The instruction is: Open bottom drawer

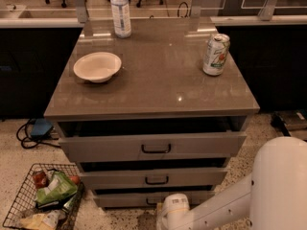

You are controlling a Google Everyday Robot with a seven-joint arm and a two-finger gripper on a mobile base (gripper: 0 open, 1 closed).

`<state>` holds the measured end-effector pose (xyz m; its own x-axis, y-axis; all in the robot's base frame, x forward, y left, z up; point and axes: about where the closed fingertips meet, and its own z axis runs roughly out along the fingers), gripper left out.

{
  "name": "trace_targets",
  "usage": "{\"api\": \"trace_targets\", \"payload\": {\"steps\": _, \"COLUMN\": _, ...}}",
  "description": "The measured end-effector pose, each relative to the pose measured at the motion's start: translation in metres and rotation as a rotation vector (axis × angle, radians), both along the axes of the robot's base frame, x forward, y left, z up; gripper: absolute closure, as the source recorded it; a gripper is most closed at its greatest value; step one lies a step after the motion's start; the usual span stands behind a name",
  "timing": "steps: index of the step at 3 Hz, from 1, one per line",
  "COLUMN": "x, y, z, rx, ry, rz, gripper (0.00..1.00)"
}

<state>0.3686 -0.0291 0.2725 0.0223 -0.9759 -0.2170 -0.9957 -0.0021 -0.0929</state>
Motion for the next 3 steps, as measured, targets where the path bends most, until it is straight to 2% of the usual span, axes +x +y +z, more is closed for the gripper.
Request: {"api": "trace_targets", "payload": {"steps": 3, "x": 0.023, "y": 0.004, "z": -0.030, "rx": 0.086, "ry": -0.032, "rz": 0.007, "gripper": 0.00}}
